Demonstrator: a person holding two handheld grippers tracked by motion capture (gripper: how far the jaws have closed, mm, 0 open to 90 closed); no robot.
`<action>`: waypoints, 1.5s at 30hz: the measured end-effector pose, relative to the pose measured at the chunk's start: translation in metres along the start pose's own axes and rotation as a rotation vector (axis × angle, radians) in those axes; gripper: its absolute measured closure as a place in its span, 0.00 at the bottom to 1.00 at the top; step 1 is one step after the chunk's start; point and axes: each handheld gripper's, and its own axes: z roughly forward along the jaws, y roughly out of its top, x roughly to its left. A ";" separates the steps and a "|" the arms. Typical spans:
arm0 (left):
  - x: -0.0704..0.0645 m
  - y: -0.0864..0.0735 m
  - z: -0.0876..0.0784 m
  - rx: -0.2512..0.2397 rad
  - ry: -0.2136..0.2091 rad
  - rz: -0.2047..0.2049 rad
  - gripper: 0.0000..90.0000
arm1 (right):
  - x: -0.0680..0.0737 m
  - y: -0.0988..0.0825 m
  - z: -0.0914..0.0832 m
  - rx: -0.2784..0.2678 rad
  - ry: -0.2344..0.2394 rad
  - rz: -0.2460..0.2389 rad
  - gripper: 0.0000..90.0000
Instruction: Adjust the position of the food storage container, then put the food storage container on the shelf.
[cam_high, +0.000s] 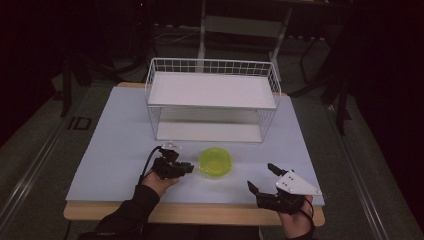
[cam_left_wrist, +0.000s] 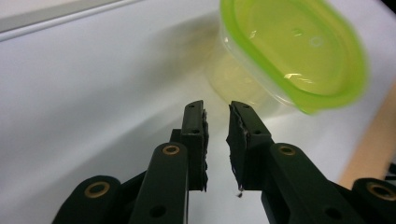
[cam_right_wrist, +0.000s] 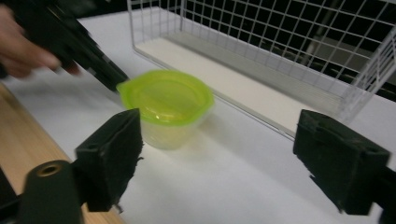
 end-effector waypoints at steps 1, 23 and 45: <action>-0.001 -0.001 -0.006 -0.005 0.009 0.011 0.80 | 0.000 0.000 0.001 0.007 0.001 -0.005 0.19; -0.035 -0.024 -0.057 -0.131 -0.167 0.140 0.02 | 0.011 0.005 0.011 0.042 0.098 0.018 0.16; -0.056 0.033 -0.073 -0.267 -0.169 0.129 0.03 | -0.007 0.066 0.021 0.084 0.086 0.028 0.14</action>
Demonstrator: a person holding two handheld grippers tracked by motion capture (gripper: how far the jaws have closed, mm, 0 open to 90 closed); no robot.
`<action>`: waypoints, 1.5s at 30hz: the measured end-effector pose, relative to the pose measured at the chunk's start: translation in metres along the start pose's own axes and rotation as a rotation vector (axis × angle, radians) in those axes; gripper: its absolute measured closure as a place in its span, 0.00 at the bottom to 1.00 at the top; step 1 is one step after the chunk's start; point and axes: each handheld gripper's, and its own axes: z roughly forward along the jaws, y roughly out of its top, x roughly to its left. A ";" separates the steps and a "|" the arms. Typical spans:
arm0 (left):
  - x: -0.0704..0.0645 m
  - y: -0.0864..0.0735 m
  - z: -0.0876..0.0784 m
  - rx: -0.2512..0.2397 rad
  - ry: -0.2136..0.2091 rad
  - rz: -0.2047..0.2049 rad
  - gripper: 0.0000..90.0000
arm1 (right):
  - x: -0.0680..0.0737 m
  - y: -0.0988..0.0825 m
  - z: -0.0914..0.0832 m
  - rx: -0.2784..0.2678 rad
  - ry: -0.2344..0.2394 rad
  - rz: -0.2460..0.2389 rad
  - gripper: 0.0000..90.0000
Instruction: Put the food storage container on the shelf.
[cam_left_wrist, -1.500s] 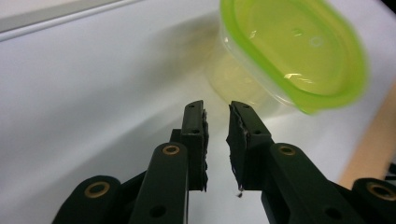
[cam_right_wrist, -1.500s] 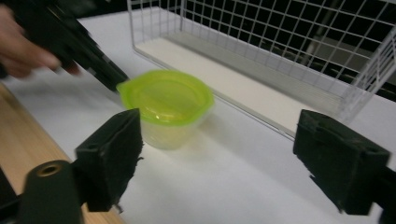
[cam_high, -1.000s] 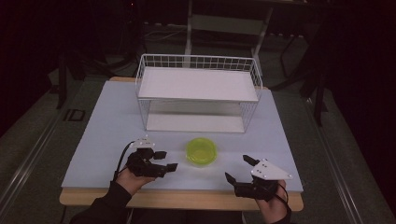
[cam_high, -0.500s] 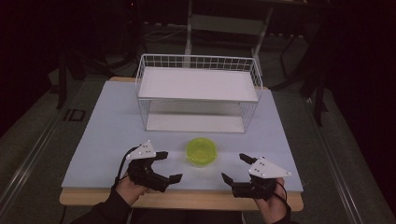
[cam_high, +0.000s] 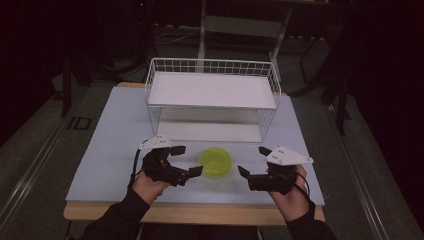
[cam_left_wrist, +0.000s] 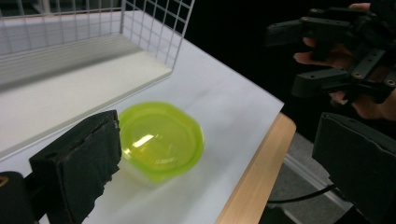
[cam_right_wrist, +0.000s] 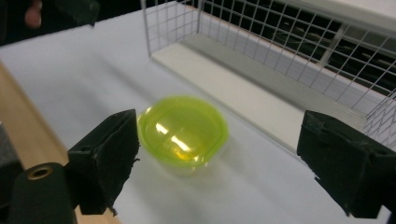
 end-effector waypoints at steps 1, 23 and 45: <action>0.000 0.002 0.004 0.007 0.027 -0.001 0.05 | -0.002 0.003 0.003 0.005 0.021 0.021 0.14; 0.048 -0.031 0.065 0.168 0.153 -0.326 0.30 | -0.038 -0.013 0.090 0.320 0.062 0.450 0.47; 0.052 -0.045 0.080 0.230 0.106 -0.396 0.75 | -0.036 -0.031 0.113 0.443 0.138 0.597 0.81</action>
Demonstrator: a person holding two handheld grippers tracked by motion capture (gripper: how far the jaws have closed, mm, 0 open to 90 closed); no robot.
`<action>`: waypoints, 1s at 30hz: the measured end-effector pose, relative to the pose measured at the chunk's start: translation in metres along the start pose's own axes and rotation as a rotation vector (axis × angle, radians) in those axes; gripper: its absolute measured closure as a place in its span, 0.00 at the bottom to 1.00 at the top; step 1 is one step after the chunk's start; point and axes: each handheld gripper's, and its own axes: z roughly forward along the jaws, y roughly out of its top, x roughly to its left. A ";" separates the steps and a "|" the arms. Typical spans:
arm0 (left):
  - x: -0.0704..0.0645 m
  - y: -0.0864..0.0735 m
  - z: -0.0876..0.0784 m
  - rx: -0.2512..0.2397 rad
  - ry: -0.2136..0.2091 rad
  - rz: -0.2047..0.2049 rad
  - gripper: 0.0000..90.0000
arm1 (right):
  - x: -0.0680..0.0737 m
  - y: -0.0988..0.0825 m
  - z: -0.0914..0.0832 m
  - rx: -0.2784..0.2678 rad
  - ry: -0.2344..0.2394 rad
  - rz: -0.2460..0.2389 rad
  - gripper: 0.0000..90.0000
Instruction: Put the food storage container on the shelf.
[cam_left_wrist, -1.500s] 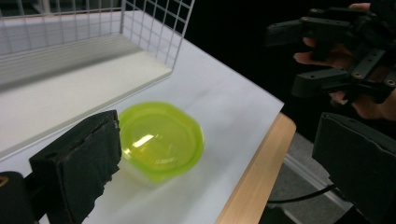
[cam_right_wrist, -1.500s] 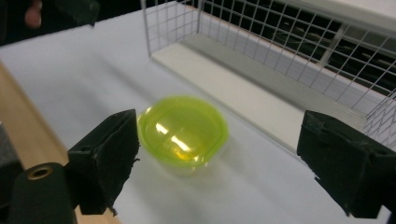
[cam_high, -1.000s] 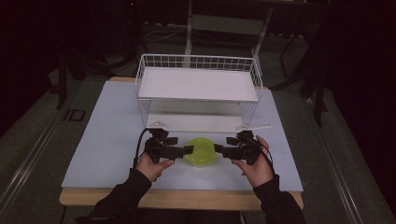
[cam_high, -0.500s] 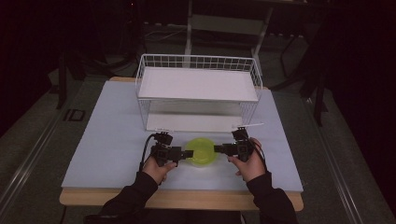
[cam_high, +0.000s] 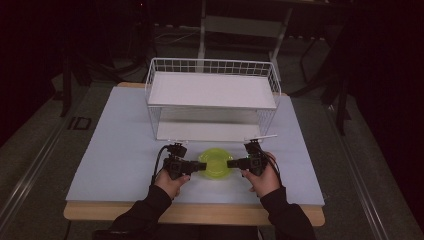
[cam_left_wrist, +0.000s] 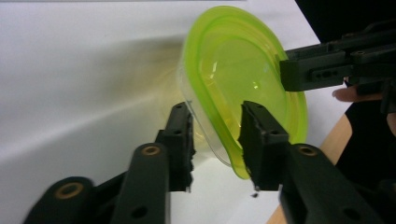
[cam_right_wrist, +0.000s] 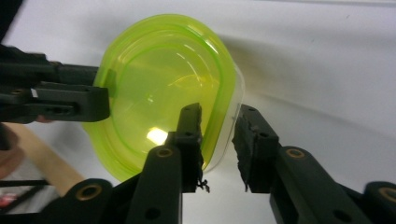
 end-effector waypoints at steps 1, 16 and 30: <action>0.000 0.000 0.000 0.004 0.000 -0.010 0.76 | 0.000 -0.001 0.000 -0.006 0.011 0.012 0.81; -0.016 0.006 -0.026 -0.034 0.012 -0.027 0.90 | 0.028 -0.006 -0.022 -0.108 -0.042 -0.064 0.88; -0.047 0.032 -0.074 -0.090 0.011 0.041 0.90 | 0.062 0.009 -0.067 -0.202 -0.010 -0.128 0.88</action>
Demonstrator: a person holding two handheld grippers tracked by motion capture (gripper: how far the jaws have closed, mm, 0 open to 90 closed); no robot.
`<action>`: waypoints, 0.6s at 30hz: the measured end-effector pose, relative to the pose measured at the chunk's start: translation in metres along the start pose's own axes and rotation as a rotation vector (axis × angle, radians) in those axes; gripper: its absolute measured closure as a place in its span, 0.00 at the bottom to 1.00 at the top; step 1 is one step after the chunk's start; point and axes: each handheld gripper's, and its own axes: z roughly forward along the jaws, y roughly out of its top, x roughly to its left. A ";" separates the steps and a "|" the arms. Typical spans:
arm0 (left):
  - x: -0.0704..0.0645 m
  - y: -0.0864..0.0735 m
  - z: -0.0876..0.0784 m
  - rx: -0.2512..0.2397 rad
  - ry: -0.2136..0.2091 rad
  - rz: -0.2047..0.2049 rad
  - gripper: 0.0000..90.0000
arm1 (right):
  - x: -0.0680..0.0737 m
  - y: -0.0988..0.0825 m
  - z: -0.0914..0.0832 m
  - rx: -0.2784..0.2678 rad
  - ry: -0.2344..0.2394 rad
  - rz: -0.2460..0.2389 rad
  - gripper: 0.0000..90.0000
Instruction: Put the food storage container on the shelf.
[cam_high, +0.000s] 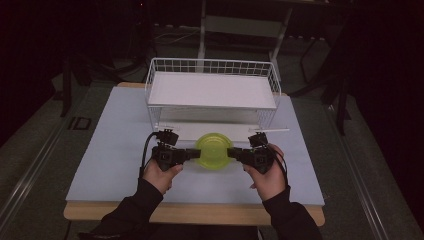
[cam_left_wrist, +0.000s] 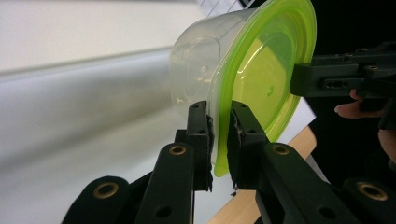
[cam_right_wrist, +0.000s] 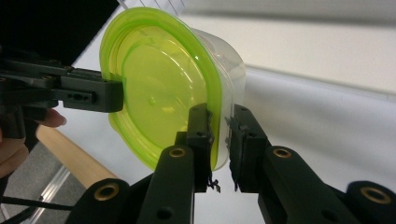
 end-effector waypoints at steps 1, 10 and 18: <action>0.000 0.000 0.000 0.000 0.000 0.000 0.90 | 0.000 0.000 0.000 0.000 0.000 0.000 0.88; -0.014 0.029 -0.025 -0.059 -0.010 0.016 0.90 | 0.017 0.029 -0.026 -0.073 0.005 -0.030 0.89; -0.018 0.055 -0.037 -0.097 0.003 0.011 0.90 | 0.026 0.058 -0.035 -0.111 -0.007 -0.046 0.89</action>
